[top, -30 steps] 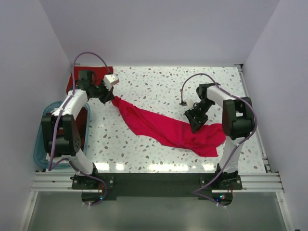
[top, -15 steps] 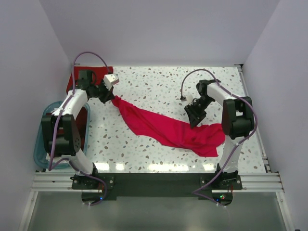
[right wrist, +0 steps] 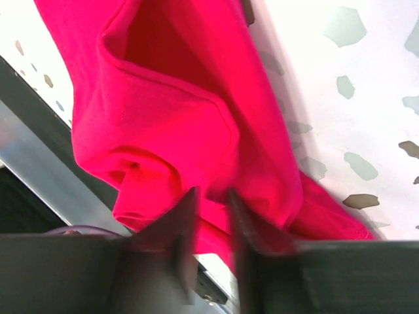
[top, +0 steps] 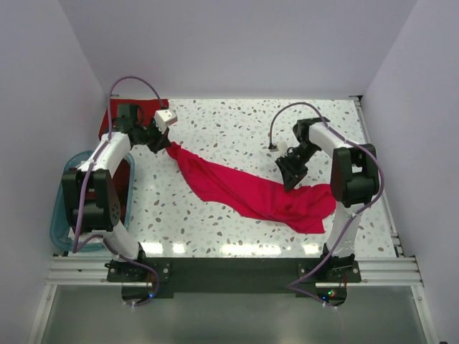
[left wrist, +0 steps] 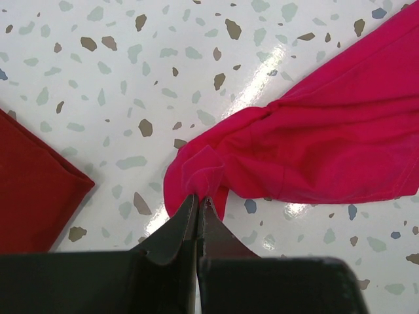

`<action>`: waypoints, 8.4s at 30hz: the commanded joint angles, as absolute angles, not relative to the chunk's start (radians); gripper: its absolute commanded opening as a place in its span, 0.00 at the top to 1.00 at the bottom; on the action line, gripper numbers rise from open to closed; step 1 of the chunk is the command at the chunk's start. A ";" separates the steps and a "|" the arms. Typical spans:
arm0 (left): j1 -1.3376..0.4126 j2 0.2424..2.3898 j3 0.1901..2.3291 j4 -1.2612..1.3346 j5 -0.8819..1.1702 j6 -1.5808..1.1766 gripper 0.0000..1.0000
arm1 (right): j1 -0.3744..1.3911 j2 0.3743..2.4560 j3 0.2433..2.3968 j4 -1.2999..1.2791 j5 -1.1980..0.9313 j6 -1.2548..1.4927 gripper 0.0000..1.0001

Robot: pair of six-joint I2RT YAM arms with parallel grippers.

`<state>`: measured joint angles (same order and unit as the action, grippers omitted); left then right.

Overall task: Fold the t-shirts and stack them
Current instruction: Flatten the tshirt out, then fold the tshirt

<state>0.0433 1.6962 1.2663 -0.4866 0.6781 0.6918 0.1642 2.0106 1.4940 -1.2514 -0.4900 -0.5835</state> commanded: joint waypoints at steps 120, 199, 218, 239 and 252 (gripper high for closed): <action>0.192 1.816 1.907 -0.355 0.616 0.048 1.00 | -0.311 1.621 1.937 -0.774 -0.603 -0.378 1.00; -0.103 2.410 2.103 -0.061 0.426 0.340 1.00 | -0.218 2.106 1.674 -0.208 -0.333 -0.776 1.00; -0.137 2.487 2.152 -0.038 0.319 0.305 0.54 | -0.187 2.146 1.747 -0.278 -0.250 -0.793 1.00; -0.087 2.479 2.106 -0.250 0.405 0.230 0.51 | -0.184 2.160 1.775 -0.305 -0.245 -0.793 1.00; -0.101 2.597 2.209 -0.368 0.376 0.221 0.53 | -0.181 2.158 1.781 -0.316 -0.236 -0.795 1.00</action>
